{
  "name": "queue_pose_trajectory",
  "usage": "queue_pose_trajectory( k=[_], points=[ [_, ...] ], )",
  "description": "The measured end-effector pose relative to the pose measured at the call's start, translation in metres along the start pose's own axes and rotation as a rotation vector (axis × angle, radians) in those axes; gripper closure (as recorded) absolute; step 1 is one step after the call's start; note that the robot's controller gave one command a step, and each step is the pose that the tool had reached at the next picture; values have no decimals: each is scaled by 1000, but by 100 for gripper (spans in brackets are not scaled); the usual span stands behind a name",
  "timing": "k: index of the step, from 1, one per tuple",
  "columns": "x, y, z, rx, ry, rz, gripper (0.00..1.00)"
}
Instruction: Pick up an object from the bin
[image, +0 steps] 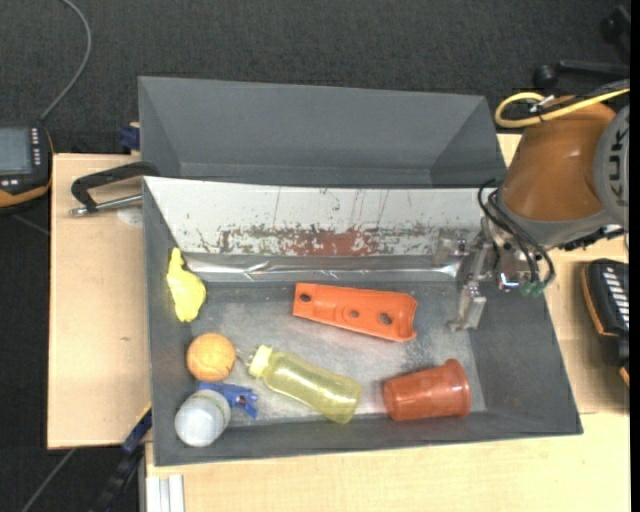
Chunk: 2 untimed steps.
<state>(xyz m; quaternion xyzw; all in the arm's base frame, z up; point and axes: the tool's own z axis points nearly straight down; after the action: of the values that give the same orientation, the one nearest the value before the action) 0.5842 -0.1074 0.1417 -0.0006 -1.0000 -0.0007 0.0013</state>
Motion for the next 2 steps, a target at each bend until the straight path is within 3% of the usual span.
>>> queue_pose_trajectory(
  k=[1,2],
  points=[
    [0,0,-3,1,-3,-4,0],
    [6,-22,45,1,-10,-68,0]
  ],
)
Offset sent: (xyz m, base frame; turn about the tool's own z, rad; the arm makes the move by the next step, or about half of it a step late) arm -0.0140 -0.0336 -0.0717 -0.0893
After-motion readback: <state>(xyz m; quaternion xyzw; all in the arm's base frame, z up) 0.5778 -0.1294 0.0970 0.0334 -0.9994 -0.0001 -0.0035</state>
